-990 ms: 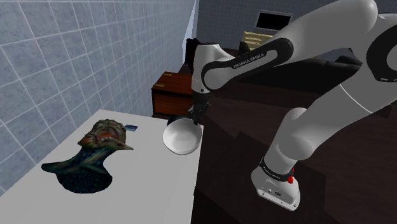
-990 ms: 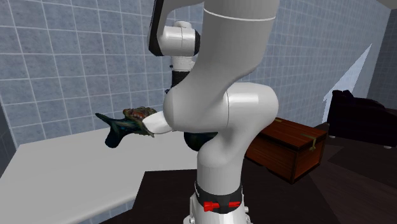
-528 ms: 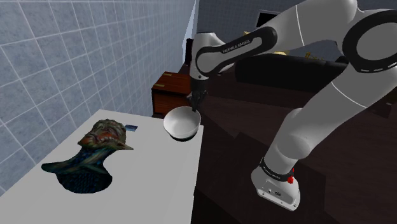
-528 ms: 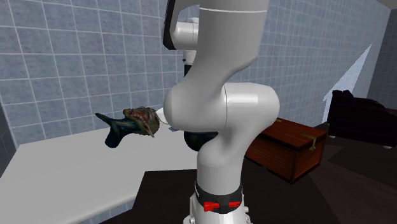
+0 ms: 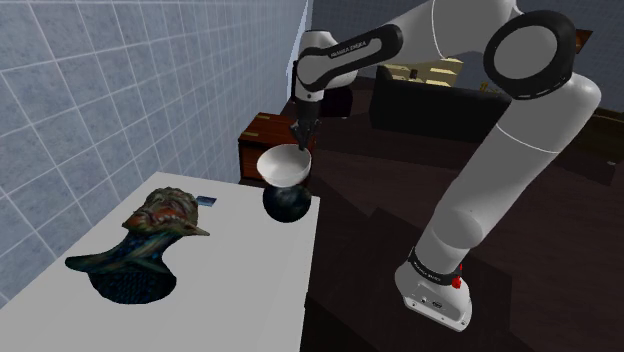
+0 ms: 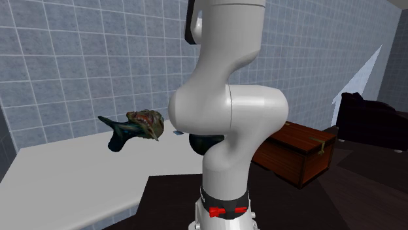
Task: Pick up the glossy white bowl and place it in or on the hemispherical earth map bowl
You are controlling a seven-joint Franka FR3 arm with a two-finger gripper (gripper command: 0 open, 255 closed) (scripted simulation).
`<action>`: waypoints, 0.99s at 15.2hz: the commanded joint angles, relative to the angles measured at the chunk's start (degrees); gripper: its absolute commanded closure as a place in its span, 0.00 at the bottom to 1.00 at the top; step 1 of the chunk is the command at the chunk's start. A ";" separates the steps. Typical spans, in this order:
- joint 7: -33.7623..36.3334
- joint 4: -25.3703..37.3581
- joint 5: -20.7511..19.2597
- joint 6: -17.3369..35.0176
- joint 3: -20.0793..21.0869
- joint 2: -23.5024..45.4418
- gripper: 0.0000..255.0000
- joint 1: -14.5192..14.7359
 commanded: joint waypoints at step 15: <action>-2.89 -0.64 0.26 8.43 -1.26 7.90 1.00 -1.06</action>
